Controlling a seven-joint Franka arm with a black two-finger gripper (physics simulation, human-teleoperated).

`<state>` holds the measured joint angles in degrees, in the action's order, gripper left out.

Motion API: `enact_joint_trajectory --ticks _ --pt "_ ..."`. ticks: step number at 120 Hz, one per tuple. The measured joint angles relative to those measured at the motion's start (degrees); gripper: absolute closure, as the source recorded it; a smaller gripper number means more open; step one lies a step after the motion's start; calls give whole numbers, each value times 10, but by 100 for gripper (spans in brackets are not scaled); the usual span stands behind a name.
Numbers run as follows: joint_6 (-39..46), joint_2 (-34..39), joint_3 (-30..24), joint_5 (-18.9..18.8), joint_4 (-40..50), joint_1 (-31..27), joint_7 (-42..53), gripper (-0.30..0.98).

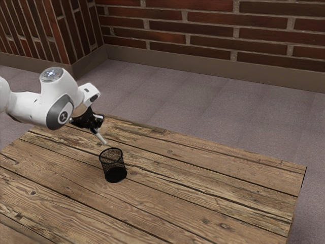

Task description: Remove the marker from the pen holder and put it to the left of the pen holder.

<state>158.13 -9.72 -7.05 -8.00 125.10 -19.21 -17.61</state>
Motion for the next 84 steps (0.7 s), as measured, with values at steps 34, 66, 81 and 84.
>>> enact_joint_trajectory --ticks 34,66,81,84 --pt "26 -23 8 1 0 -3 5 52" --pt "-13 7 7 2 -9 -3 14 15" --pt "-125 23 -18 2 -86 -2 17 8" --pt "-152 25 -26 2 -106 -3 17 7"
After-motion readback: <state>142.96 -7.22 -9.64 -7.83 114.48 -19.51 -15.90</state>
